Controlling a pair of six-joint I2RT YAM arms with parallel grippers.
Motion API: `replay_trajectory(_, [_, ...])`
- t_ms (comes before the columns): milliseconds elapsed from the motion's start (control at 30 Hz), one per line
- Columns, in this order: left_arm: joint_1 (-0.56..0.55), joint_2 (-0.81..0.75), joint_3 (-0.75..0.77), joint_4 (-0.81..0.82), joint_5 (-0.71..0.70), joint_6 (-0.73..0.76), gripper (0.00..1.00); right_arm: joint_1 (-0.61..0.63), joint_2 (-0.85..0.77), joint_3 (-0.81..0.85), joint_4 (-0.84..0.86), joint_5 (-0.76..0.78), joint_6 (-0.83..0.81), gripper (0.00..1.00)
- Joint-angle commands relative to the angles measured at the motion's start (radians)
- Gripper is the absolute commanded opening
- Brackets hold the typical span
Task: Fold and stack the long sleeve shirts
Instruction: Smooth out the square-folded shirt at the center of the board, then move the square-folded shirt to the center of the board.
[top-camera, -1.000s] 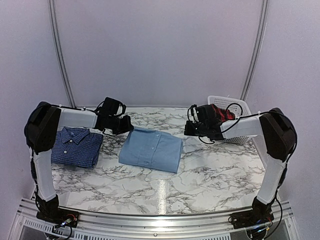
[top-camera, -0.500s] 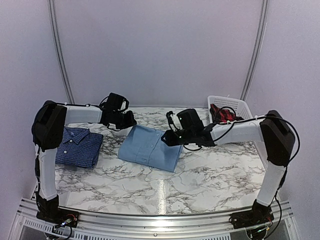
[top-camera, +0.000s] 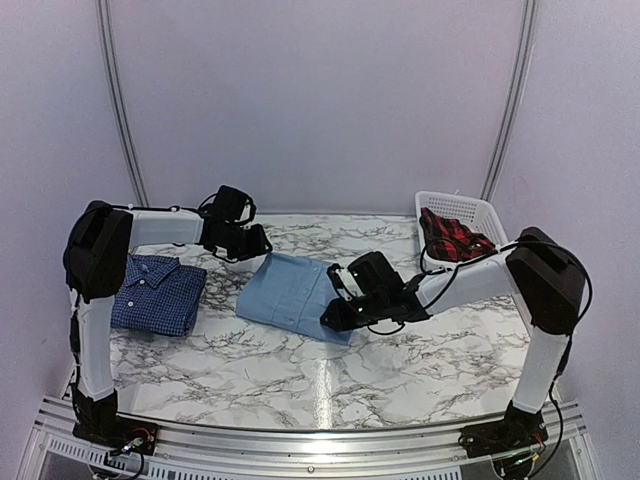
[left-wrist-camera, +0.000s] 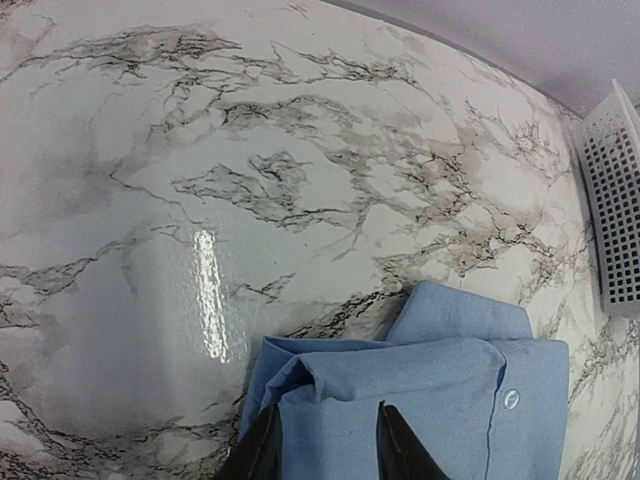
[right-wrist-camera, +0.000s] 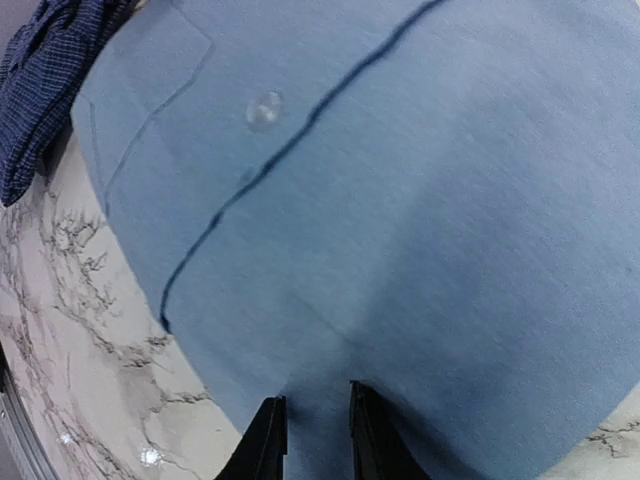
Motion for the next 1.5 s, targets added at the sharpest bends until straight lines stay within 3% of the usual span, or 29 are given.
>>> replay_trajectory(0, [0.007, -0.099, -0.037, -0.047, -0.004, 0.026, 0.37, -0.032, 0.031, -0.014, -0.007, 0.015, 0.043, 0.23])
replay_trajectory(233, [-0.030, -0.281, -0.248, -0.042, 0.042, 0.029, 0.47, -0.018, -0.011, -0.019, -0.063, 0.071, 0.042, 0.32])
replay_trajectory(467, [-0.038, -0.384, -0.427, -0.040, -0.017, 0.008, 0.48, 0.073, -0.051, 0.147, -0.221, 0.193, -0.002, 0.43])
replay_trajectory(700, [-0.035, -0.385, -0.481, -0.028, -0.031, 0.003, 0.51, 0.106, 0.096, 0.342, -0.317, 0.391, -0.051, 0.56])
replay_trajectory(833, [-0.032, -0.361, -0.473, -0.025, -0.018, 0.004, 0.53, 0.105, 0.187, 0.401, -0.333, 0.408, -0.054, 0.62])
replay_trajectory(1200, [-0.057, -0.275, -0.491, 0.003, 0.042, -0.006, 0.53, 0.065, 0.259, 0.364, -0.339, 0.398, -0.060, 0.69])
replay_trajectory(1467, [-0.138, -0.374, -0.609, 0.005, 0.026, -0.078, 0.52, 0.085, 0.152, 0.202, -0.337, 0.370, -0.146, 0.74])
